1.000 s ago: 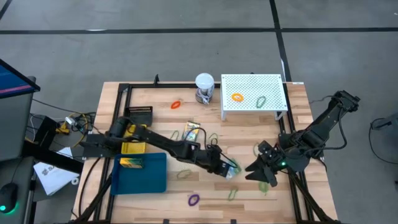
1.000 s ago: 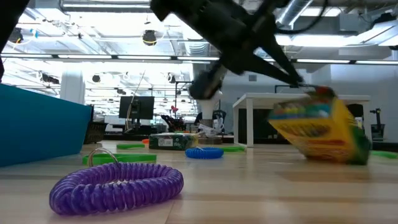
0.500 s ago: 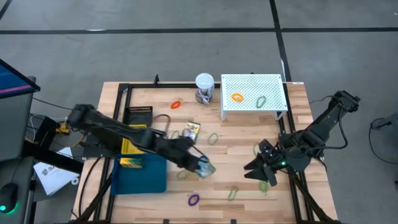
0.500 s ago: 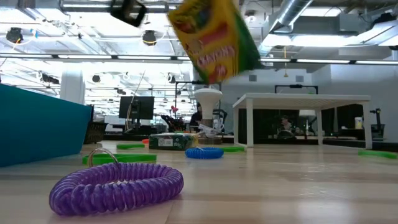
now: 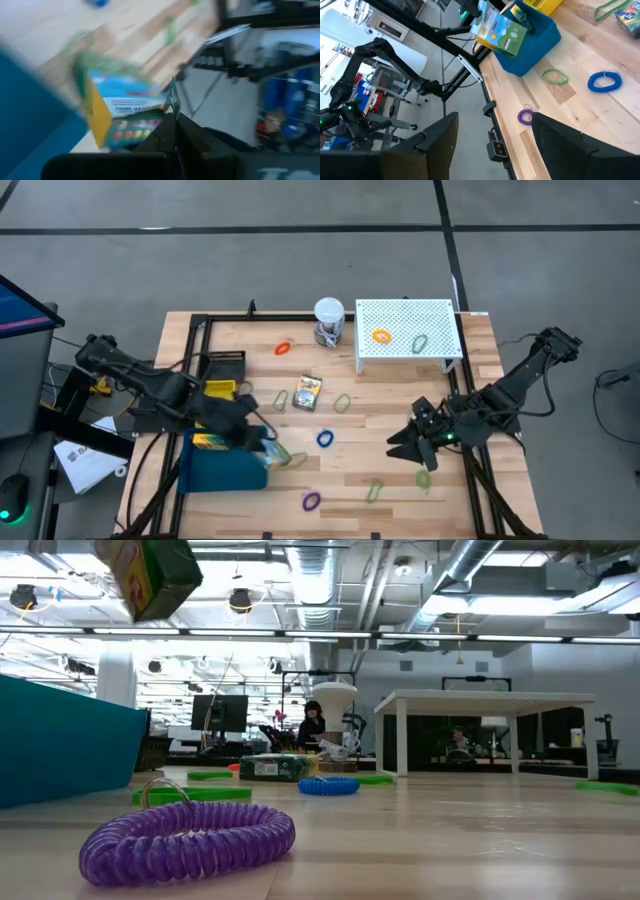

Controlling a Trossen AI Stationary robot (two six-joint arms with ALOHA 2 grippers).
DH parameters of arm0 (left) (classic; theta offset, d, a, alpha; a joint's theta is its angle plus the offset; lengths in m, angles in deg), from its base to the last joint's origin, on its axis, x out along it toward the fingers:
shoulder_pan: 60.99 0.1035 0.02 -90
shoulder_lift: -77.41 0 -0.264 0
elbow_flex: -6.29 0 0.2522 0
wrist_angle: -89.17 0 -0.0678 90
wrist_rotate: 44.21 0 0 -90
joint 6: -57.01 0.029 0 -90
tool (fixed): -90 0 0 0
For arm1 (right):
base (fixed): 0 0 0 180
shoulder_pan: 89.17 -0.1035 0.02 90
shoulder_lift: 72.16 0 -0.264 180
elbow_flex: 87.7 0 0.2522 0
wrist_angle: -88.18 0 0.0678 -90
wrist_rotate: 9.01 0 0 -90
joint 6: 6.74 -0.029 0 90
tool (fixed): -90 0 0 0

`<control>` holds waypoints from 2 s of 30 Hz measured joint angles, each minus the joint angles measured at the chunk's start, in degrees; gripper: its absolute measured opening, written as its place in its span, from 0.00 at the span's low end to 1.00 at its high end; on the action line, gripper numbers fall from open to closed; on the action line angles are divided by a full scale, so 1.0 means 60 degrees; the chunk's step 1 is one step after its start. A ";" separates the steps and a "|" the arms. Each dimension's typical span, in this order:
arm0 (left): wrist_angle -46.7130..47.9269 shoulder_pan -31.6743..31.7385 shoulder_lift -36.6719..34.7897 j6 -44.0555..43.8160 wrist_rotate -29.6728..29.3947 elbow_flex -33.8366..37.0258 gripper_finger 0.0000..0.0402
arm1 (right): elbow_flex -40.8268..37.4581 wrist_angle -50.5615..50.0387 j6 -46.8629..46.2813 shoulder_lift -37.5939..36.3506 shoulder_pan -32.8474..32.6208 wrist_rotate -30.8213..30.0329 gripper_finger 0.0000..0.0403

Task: Pick & Place Office Desk Supplies
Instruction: Put the bottom crayon box into the blue bin

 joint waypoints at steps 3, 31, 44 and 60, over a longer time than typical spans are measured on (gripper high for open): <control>0.1053 -0.0357 -0.0239 -0.0546 -0.0065 0.0004 0.00 | 0.0000 0.0020 -0.0001 0.0000 0.0084 0.0000 0.62; 0.5215 -0.3232 0.1611 -0.3188 0.1836 0.0015 0.00 | 0.0000 0.0508 -0.0028 0.0000 0.0473 -0.0031 0.62; 0.4427 -0.2316 0.4028 -0.1591 0.1664 0.0007 0.01 | 0.0000 0.0488 -0.0006 0.0000 0.0641 0.0002 0.62; 0.3465 -0.1145 0.3253 -0.1419 -0.1061 0.0015 0.33 | 0.0000 0.0496 -0.0012 -0.0004 0.0633 0.0295 0.62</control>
